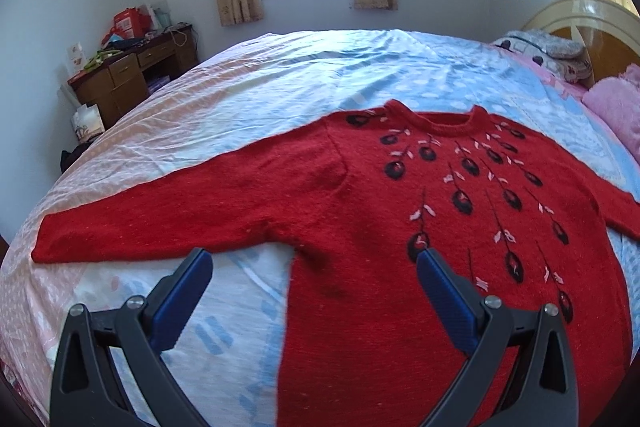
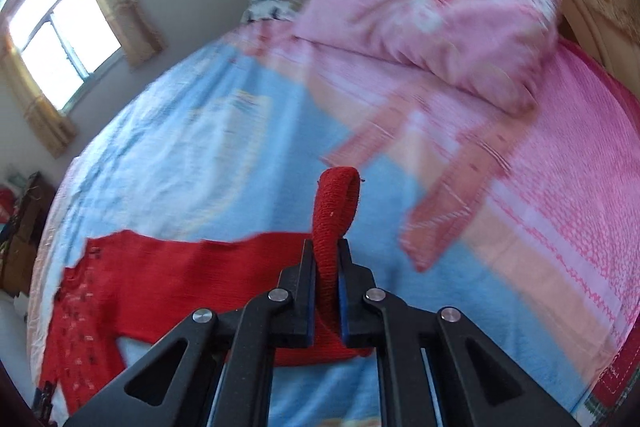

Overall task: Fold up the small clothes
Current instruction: 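Grasp the sleeve cuff with the right tool and fold it across the body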

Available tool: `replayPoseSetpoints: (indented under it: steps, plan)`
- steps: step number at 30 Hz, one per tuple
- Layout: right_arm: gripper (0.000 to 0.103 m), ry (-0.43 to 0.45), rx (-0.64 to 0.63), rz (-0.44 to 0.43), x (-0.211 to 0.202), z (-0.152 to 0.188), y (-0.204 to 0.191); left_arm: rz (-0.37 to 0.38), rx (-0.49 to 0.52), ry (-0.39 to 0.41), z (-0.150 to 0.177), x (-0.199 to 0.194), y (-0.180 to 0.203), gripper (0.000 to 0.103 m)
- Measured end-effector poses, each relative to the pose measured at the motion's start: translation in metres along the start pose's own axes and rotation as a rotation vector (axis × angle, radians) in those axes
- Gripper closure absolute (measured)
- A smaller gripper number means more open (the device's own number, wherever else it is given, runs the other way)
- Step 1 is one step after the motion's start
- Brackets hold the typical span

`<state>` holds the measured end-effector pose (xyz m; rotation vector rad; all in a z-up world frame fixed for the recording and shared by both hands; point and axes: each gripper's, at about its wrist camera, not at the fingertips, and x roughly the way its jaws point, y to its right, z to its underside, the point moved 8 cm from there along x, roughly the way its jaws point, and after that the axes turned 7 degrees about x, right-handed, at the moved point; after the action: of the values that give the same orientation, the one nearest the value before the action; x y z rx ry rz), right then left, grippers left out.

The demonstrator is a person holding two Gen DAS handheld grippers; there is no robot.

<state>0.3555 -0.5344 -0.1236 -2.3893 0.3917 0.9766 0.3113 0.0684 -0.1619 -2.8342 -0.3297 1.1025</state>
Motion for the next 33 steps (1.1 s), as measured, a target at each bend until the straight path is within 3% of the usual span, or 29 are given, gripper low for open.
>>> replayPoseSetpoints:
  steps: [9, 14, 21, 33]
  plan:
    - [0.096, 0.101, -0.154, -0.149, -0.054, -0.023, -0.132, -0.006, -0.051, 0.015, 0.003, -0.006, -0.029, 0.0]
    - [0.096, 0.132, -0.257, -0.212, -0.076, -0.02, -0.204, -0.01, -0.073, 0.018, 0.006, -0.007, -0.043, 0.0]
    - [0.096, 0.148, -0.391, -0.292, -0.093, 0.005, -0.297, -0.011, -0.078, 0.041, 0.003, -0.011, -0.056, 0.0]
    - [0.096, 0.121, -0.552, -0.411, -0.103, 0.062, -0.416, -0.02, -0.105, 0.055, -0.001, -0.011, -0.07, 0.0]
